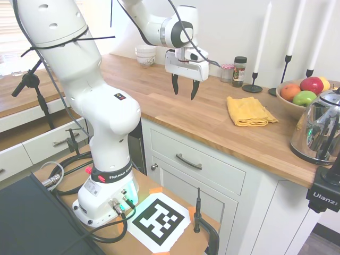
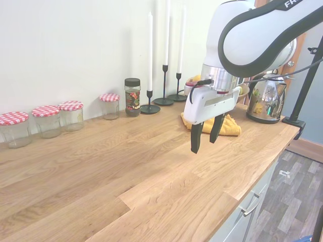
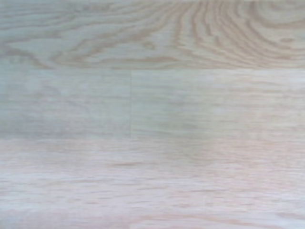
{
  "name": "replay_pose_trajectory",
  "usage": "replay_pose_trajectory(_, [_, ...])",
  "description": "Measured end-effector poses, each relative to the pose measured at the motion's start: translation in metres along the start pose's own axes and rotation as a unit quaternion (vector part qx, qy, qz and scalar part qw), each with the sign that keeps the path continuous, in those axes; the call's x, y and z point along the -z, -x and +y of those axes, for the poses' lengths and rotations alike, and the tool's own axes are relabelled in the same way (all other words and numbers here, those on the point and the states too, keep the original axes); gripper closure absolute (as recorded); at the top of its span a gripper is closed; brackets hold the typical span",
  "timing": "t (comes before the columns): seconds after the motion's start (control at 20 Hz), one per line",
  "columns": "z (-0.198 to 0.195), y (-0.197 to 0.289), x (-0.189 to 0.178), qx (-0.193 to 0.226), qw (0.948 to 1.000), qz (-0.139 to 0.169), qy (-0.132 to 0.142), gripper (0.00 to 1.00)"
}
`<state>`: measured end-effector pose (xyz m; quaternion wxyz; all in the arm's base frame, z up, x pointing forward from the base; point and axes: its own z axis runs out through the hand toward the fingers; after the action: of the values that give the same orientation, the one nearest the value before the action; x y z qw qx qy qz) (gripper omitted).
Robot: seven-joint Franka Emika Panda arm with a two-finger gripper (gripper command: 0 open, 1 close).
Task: Wipe the counter
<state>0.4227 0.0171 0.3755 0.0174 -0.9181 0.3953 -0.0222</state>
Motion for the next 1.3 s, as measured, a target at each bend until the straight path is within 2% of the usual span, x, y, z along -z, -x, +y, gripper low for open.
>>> replay_pose_trajectory(0.35, [0.009,-0.018,-0.002,-0.022,0.9996,0.016,0.006,0.0])
replay_pose_trajectory(1.0, [0.066,-0.139,-0.004,-0.089,0.9946,0.052,-0.008,0.0])
replay_pose_trajectory(1.3, [0.086,-0.188,0.007,-0.1,0.9921,0.074,-0.014,0.0])
